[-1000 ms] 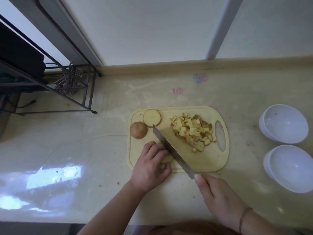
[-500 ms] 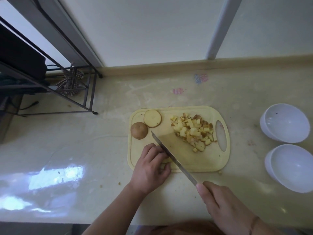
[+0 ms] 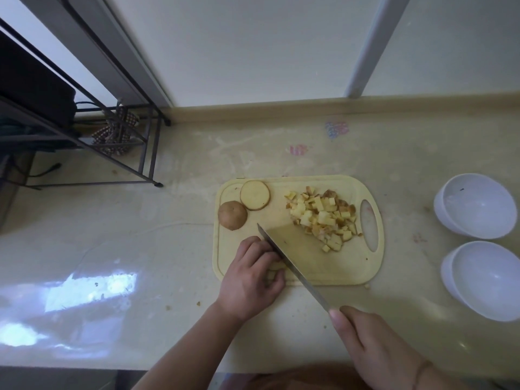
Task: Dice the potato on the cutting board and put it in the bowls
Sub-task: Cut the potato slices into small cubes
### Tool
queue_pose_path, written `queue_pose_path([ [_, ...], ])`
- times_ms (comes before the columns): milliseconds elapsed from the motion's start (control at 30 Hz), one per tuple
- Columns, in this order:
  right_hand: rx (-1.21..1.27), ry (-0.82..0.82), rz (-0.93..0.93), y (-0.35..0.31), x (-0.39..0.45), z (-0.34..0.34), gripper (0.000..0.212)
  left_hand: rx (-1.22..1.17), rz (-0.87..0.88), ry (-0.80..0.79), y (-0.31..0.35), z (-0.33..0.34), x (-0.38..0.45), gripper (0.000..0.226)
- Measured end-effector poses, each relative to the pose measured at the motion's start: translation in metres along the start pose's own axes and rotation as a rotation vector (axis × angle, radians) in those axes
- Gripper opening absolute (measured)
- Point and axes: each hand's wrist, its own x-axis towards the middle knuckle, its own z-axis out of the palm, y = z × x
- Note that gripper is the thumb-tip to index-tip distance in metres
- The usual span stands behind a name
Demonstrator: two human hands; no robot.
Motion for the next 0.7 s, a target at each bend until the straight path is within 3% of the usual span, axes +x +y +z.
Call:
queue_pose_path([
  [67, -0.085, 0.026, -0.100, -0.004, 0.040, 0.053, 0.055, 0.006, 0.007, -0.004, 0.000, 0.000, -0.001, 0.023],
  [200, -0.004, 0.071, -0.069, 0.014, 0.050, 0.054, 0.083, 0.013, 0.017, 0.008, -0.002, 0.000, -0.002, 0.021],
  [333, 0.012, 0.050, -0.066, 0.012, 0.049, 0.051, 0.072, 0.026, 0.026, 0.022, -0.001, -0.001, -0.004, 0.019],
  [467, 0.038, 0.022, -0.084, 0.012, 0.045, 0.053, 0.089, 0.022, 0.014, 0.062, 0.000, -0.003, -0.009, 0.016],
  [700, -0.032, -0.007, -0.114, 0.012, 0.038, 0.059, 0.090, -0.022, -0.038, 0.041, 0.001, -0.004, -0.010, 0.017],
])
